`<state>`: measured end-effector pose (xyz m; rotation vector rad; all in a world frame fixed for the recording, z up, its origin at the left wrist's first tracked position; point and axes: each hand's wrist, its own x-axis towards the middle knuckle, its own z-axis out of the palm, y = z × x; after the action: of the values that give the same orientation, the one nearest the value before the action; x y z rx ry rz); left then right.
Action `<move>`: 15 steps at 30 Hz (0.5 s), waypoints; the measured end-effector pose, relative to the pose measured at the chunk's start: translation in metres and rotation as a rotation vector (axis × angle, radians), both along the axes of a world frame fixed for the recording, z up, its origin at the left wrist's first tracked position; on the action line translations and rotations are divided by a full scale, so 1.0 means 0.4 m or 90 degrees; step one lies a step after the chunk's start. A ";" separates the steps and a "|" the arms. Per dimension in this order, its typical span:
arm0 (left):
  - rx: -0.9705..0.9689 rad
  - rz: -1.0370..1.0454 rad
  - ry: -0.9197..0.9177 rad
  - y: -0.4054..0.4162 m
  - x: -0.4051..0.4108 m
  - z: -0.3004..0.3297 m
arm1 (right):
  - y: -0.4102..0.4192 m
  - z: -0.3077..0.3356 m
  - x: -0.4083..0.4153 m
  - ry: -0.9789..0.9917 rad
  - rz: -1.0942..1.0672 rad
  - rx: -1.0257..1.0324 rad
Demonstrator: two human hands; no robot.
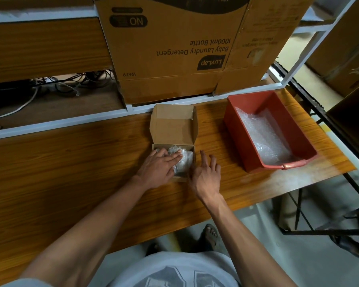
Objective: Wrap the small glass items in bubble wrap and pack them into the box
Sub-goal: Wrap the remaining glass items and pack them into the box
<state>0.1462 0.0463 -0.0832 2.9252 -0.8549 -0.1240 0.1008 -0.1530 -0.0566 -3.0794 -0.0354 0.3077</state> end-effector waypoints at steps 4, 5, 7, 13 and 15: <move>-0.006 0.008 0.000 -0.002 -0.001 -0.005 | -0.020 -0.015 0.025 0.030 0.005 -0.031; -0.006 0.007 0.001 -0.002 -0.001 -0.005 | -0.018 -0.021 0.034 0.043 0.007 -0.039; -0.006 0.008 0.003 -0.002 -0.001 -0.005 | -0.009 -0.024 0.054 0.072 -0.003 -0.053; -0.003 0.011 0.012 -0.003 0.002 -0.004 | 0.020 -0.005 0.086 0.067 -0.017 -0.079; -0.008 0.012 0.015 -0.003 0.001 -0.003 | 0.015 -0.014 0.084 0.066 -0.023 -0.071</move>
<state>0.1464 0.0451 -0.0843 2.9128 -0.8216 -0.1514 0.1343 -0.1471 -0.0620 -3.1636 0.0428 0.4817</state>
